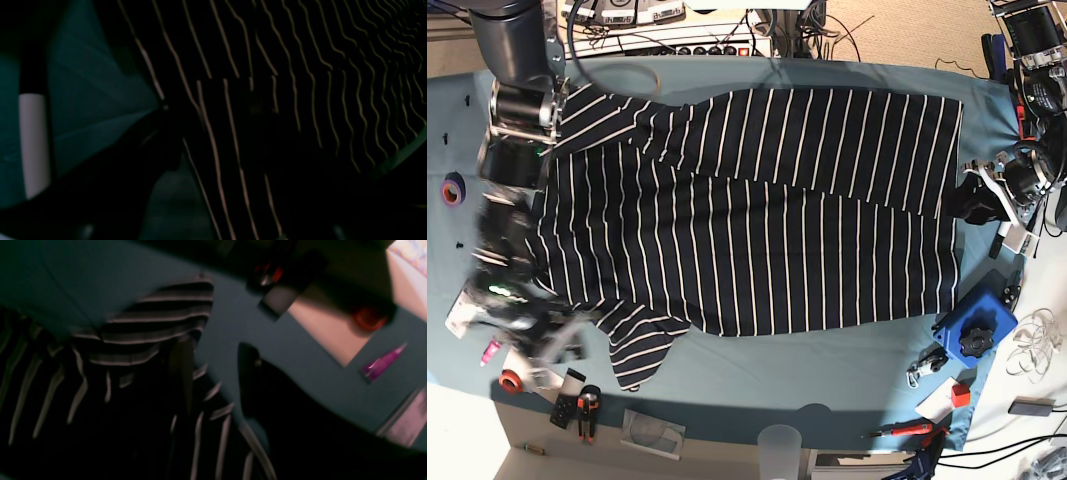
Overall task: Layout the t-shirt on the table in an organized manner, then fold the t-shirt properly
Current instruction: 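Drag the shirt body with the right gripper to square it, then grasp the sleeve with the right gripper and fold it onto the body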
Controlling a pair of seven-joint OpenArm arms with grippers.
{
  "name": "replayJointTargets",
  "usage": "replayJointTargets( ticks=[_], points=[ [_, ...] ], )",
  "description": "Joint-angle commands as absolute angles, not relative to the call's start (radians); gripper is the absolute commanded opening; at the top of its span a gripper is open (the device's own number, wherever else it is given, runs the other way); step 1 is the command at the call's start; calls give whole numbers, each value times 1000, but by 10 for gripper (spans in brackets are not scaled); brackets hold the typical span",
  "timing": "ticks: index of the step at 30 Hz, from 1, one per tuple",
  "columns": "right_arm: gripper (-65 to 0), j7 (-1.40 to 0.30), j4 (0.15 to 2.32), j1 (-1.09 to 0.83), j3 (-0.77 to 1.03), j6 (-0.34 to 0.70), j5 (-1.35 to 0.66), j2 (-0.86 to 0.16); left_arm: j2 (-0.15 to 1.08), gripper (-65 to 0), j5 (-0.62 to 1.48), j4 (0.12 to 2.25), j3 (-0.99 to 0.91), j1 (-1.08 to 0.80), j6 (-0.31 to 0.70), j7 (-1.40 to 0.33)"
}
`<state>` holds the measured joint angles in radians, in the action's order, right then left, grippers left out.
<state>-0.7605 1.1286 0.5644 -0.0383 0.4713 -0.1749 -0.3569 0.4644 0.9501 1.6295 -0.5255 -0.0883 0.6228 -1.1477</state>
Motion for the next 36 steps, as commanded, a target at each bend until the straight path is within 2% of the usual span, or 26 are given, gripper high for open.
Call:
replayJointTargets(
  ticks=[1,7,17,21,25,29,36],
  points=[
    [-427,-725,1100,609,-59,463,-179,-373,485,-385,968,1643,-532,-78,625,-1128],
    [-427,-622,877,654,-118,463,-95,-342,485,-385,969,1643,-532,-78,625,-1125],
    [-435,-664,842,634,-118,463,-78,-305,485,-385,972,1643,-532,-77,625,-1125],
    [-634,-722,843,623,-118,463,-77,-306,485,-385,972,1643,-532,-77,625,-1124],
    [-650,-764,847,620,-116,462,-65,-319,485,-385,972,1643,-532,-77,625,-1124],
    [-650,-793,942,597,-116,444,-75,-347,485,-385,972,1643,-532,-77,625,-1125],
    [-650,-959,1325,454,-116,442,-215,-440,485,-385,972,1643,-532,-77,625,-1124]
  ],
)
